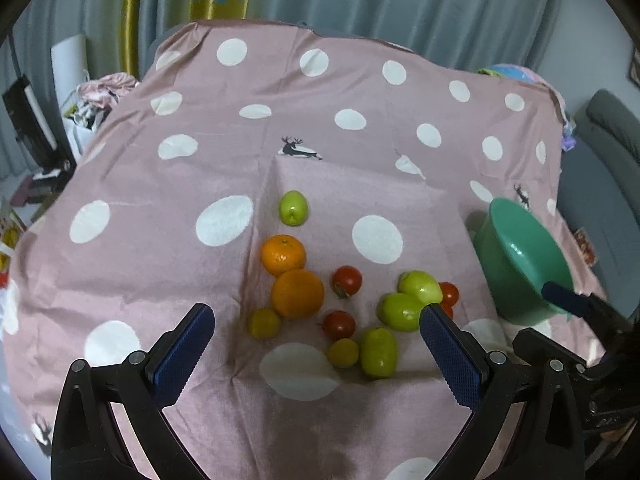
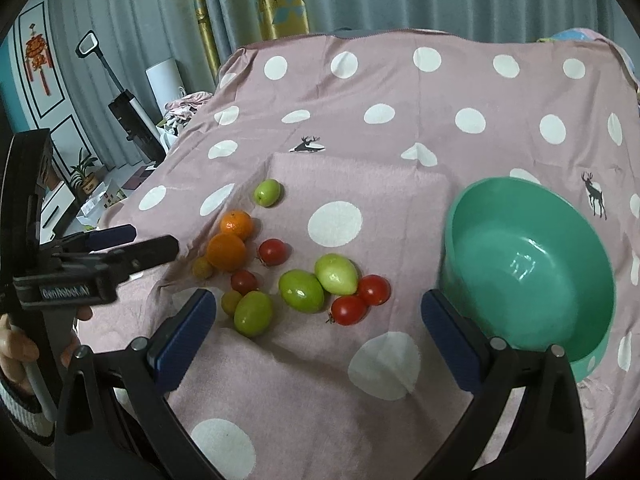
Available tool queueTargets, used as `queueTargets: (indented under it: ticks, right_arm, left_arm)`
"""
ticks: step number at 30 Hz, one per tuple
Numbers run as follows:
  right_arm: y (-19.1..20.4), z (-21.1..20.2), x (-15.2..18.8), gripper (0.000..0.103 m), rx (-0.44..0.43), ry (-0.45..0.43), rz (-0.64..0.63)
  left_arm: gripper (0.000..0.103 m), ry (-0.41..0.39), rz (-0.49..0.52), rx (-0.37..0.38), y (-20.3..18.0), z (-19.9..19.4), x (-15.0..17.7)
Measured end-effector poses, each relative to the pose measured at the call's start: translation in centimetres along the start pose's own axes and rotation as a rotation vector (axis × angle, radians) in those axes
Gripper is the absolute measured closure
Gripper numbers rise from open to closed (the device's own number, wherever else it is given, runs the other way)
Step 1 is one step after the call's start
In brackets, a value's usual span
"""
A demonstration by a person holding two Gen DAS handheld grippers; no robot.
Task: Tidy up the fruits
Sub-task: 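Move both tools over the fruit cluster on the cloth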
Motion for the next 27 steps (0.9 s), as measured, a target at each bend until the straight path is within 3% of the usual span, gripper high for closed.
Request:
queueTargets:
  ticks: [2,4,7,12,18,21,25,27]
  right_arm:
    - [-0.3,0.1,0.2,0.0,-0.004,0.007,0.012]
    - [-0.5,0.3,0.5,0.0,-0.015,0.012,0.024]
    - [-0.6,0.6,1.0,0.0,-0.025,0.021,0.036]
    - [-0.6,1.3,1.8,0.0,-0.038,0.039,0.046]
    - [-0.7,1.7,2.2,0.0,-0.052,0.046,0.055]
    - [-0.8,2.0,2.4,0.0,-0.056,0.056,0.059]
    - [-1.0,2.2,2.7,0.0,-0.058,0.057,0.062]
    - [-1.3,2.2,2.9,0.0,-0.054,0.057,0.065]
  left_arm:
    - [0.001,-0.015,-0.03,0.095,-0.1,-0.1,-0.1]
    - [0.001,0.022,-0.075,0.206,-0.1,-0.2,0.0]
    - [0.001,-0.015,-0.12,0.342,-0.7,-1.0,-0.2]
    - [0.001,0.014,-0.18,0.406,-0.9,-2.0,-0.6]
    - [0.001,0.042,-0.196,0.403,-0.9,-1.8,-0.5]
    - [0.001,0.021,-0.175,0.442,-1.6,-2.1,-0.7]
    - [0.001,0.06,-0.121,0.531,-3.1,-2.0,-0.3]
    - [0.001,0.042,-0.067,0.511,-3.7,-2.0,0.2]
Point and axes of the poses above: each gripper's, at about its wrist camera, not at the fingertips, and z roughly the way its jaws point, y to its left, x to its underside, the point moved 6 cm from there along z, roughly the way its jaws point, and after that the axes turned 7 degrees about -z, right-handed, at the moved point
